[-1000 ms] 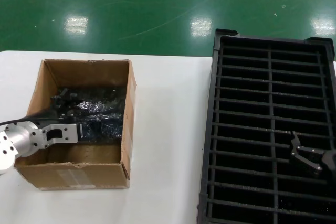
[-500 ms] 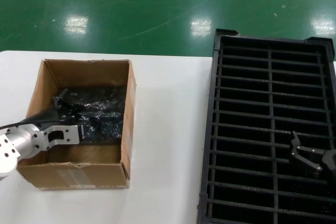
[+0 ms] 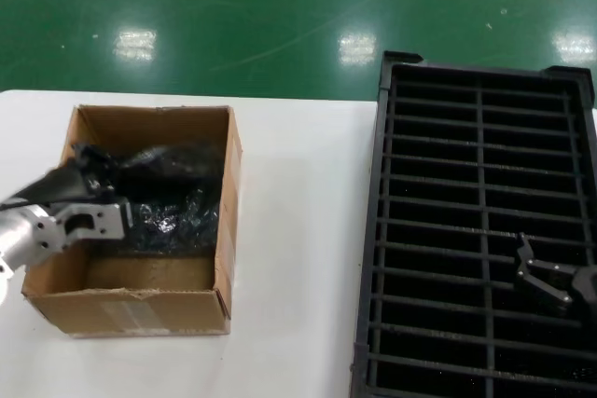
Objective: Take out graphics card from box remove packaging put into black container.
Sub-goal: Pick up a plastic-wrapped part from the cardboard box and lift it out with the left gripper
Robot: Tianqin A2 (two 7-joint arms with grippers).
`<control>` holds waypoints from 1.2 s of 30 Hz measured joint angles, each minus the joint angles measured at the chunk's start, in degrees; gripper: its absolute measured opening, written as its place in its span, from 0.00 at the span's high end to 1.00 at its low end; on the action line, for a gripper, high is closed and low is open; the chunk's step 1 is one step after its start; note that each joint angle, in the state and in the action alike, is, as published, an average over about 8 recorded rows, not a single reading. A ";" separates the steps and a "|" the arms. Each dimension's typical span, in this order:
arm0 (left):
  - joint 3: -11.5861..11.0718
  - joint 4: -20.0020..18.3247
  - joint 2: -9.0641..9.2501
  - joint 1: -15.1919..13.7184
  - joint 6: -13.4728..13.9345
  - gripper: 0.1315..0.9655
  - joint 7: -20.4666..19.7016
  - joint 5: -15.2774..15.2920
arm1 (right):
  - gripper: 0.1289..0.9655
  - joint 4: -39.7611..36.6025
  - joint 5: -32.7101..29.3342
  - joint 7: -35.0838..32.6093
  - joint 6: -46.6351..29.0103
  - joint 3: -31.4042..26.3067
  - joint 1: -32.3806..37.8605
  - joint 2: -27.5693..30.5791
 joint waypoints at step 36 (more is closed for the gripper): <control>-23.47 -50.78 -6.87 36.47 2.22 0.99 -11.71 7.73 | 0.00 0.00 0.00 0.00 0.00 0.00 0.00 0.00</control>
